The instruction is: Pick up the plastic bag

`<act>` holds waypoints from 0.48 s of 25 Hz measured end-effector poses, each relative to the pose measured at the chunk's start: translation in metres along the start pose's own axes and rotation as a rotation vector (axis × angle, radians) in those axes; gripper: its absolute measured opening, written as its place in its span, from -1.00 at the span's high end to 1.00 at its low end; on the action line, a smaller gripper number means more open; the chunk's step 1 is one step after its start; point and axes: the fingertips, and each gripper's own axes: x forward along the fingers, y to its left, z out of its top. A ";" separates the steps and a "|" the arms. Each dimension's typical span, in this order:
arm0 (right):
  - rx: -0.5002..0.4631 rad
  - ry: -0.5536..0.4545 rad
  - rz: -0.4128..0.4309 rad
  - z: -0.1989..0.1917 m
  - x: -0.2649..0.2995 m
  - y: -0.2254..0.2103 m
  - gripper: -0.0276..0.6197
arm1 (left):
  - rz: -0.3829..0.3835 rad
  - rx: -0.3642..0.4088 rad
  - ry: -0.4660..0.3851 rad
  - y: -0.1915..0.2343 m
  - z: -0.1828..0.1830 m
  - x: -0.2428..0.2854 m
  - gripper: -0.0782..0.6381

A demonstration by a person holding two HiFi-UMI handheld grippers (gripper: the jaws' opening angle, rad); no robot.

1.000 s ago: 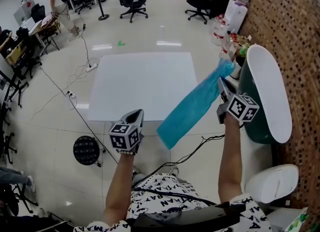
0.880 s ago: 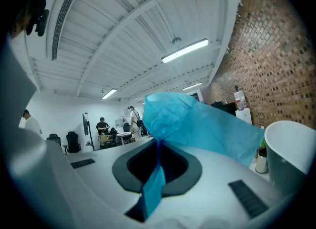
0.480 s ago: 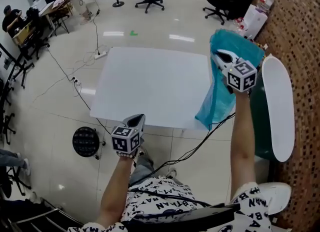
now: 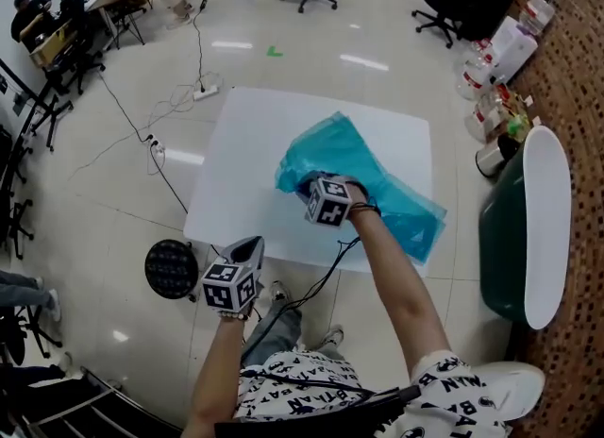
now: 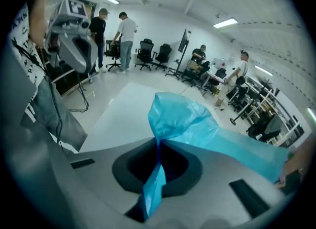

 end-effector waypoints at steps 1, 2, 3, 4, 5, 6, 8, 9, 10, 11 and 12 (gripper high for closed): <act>-0.021 0.047 0.011 0.003 0.020 0.017 0.89 | 0.008 -0.009 0.005 0.008 -0.002 0.001 0.78; -0.045 0.096 0.016 0.004 0.038 0.034 0.89 | 0.015 -0.017 0.009 0.015 -0.004 0.002 0.78; -0.069 0.133 0.015 0.005 0.053 0.050 0.89 | 0.021 -0.024 0.014 0.022 -0.006 0.003 0.78; -0.087 0.152 0.007 0.007 0.066 0.064 0.88 | 0.026 -0.028 0.019 0.029 -0.008 0.005 0.78; -0.097 0.158 -0.003 0.010 0.076 0.075 0.88 | 0.033 -0.030 0.024 0.035 -0.010 0.007 0.78; -0.106 0.160 -0.014 0.011 0.082 0.083 0.88 | 0.040 -0.033 0.029 0.042 -0.012 0.009 0.78; -0.138 0.162 -0.038 0.012 0.090 0.096 0.88 | 0.050 -0.039 0.041 0.055 -0.015 0.014 0.78; -0.152 0.166 -0.051 0.012 0.093 0.100 0.88 | 0.053 -0.041 0.047 0.060 -0.016 0.016 0.78; -0.148 0.168 -0.065 0.012 0.095 0.101 0.88 | 0.054 -0.041 0.054 0.065 -0.017 0.018 0.78; -0.123 0.167 -0.076 0.012 0.097 0.101 0.88 | 0.052 -0.042 0.060 0.069 -0.019 0.020 0.78; -0.084 0.160 -0.083 0.014 0.098 0.100 0.87 | 0.049 -0.042 0.067 0.071 -0.020 0.023 0.78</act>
